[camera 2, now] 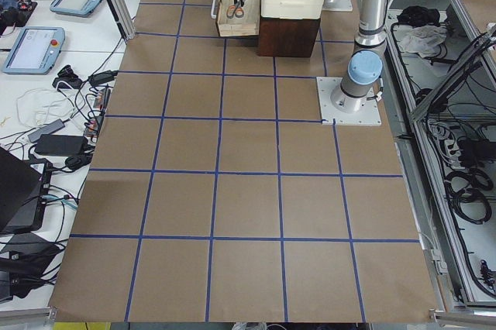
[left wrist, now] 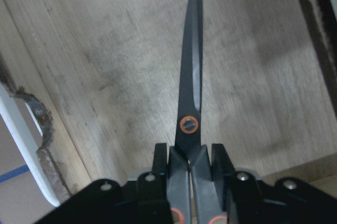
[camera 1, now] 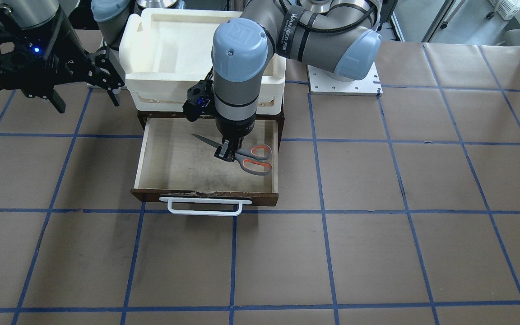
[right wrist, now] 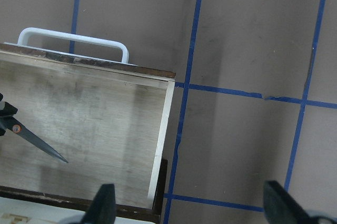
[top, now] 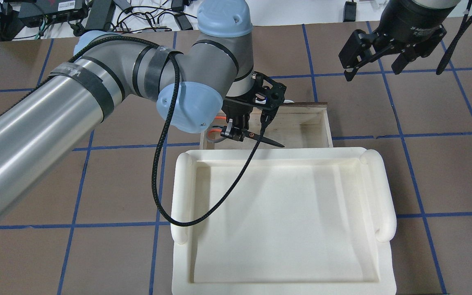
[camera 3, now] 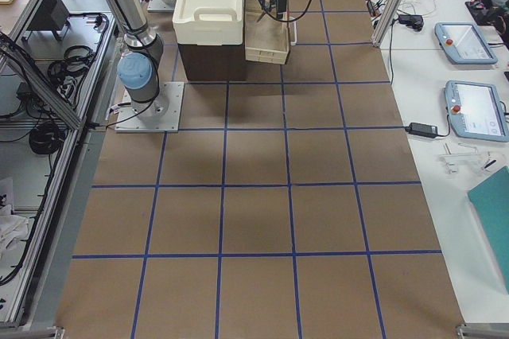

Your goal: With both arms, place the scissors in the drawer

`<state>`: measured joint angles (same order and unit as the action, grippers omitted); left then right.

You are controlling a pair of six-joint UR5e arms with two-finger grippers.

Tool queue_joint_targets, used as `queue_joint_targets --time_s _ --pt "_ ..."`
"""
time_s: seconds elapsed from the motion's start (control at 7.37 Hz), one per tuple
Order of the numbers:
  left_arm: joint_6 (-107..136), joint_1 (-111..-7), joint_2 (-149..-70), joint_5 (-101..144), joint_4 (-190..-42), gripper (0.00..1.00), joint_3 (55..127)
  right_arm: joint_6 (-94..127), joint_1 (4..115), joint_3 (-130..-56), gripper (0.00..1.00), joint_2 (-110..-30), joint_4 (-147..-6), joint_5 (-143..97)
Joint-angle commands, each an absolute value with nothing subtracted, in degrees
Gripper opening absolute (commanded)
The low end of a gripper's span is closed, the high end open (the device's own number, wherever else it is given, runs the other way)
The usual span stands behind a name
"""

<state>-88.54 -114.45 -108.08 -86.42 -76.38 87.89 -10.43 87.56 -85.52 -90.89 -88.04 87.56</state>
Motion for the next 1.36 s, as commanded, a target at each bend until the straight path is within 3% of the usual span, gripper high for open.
queue_joint_targets --time_s 0.0,0.14,0.54,0.81,1.22 --pt "-85.1 -115.31 -108.46 -86.48 -75.76 0.8 87.89 -8.8 87.63 -85.69 1.0 -90.79 -90.09 90.35" --pt "-84.47 -115.31 -108.28 -86.83 -75.67 0.87 87.8 -8.09 87.63 -85.69 1.0 -90.88 -90.09 90.44" --pt "-83.42 -113.74 -105.83 -86.66 -75.59 0.87 86.58 -8.0 87.63 -85.78 1.0 -90.79 -89.74 89.57" --pt "-65.84 -111.28 -102.67 -88.23 -74.88 0.87 85.26 -8.88 87.63 -85.69 1.0 -91.23 -89.65 90.09" --pt "-36.12 -101.55 -97.57 -90.79 -75.76 1.0 84.2 -9.05 88.15 -86.4 1.0 -92.8 -85.36 89.12"
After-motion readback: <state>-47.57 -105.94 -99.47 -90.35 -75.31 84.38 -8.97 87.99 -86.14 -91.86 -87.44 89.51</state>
